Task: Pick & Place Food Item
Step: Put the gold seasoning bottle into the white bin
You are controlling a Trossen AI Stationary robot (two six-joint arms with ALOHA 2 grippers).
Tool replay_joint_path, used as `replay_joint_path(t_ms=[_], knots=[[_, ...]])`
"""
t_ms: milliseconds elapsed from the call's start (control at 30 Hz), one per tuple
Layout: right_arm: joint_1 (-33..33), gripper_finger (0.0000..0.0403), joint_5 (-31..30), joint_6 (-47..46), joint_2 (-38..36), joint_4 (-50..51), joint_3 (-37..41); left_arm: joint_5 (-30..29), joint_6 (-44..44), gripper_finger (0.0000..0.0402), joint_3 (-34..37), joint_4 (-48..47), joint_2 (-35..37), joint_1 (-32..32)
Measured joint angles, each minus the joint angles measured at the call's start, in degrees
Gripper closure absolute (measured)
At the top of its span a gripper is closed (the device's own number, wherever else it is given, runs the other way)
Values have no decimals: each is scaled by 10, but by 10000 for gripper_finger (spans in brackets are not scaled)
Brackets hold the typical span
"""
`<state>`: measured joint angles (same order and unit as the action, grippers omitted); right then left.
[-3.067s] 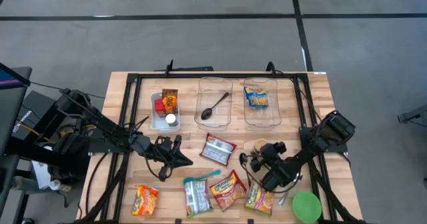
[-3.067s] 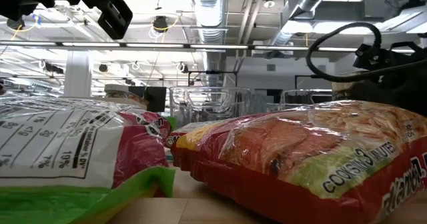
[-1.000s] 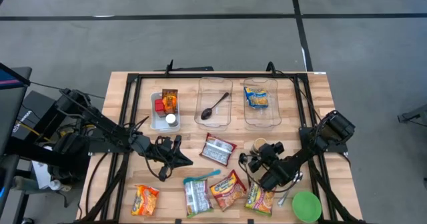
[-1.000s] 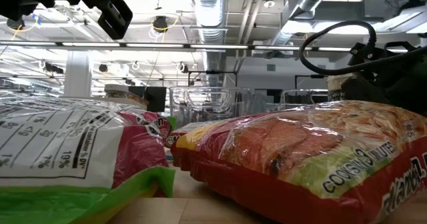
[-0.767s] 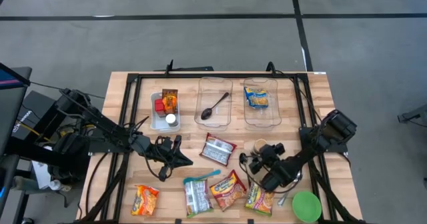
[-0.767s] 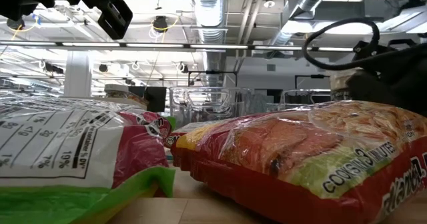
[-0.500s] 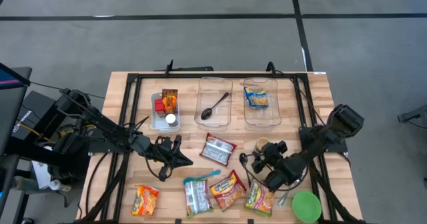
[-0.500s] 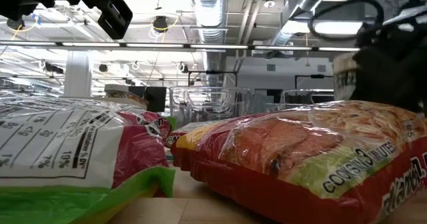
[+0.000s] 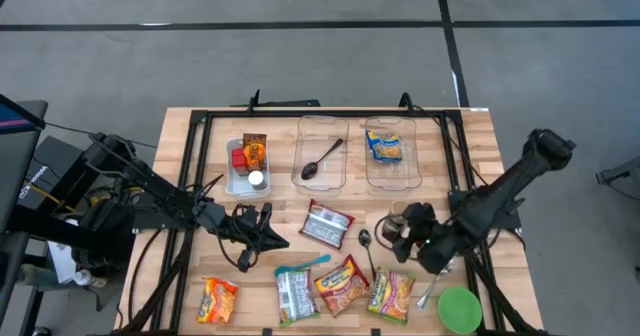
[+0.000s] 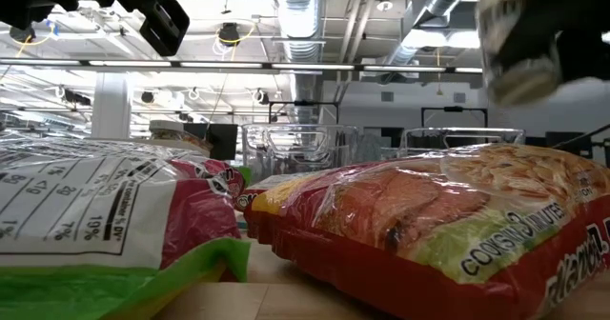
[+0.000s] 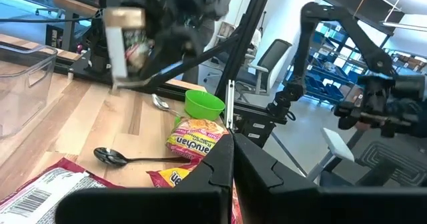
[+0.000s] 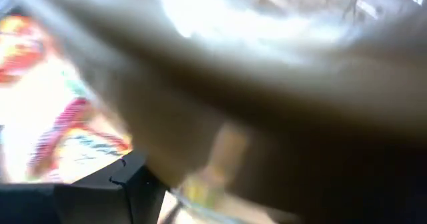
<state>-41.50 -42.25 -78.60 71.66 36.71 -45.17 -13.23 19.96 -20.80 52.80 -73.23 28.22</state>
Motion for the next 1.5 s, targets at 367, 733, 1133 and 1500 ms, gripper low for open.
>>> replay_joint_path(t_ms=[367, 733, 1133, 1500], knots=[[19, 121, 33, 80, -99, -67, 0, 0, 0, 402, 0, 0, 0, 0], [35, 121, 56, 97, -83, -105, 0, 0, 0, 402, 0, 1, 0, 0], [79, 121, 130, 140, -37, -209, 0, 0, 0, 402, 0, 1, 0, -2], [127, 121, 169, 183, -28, -268, 0, -3, 0, 402, 0, 37, 0, -2]])
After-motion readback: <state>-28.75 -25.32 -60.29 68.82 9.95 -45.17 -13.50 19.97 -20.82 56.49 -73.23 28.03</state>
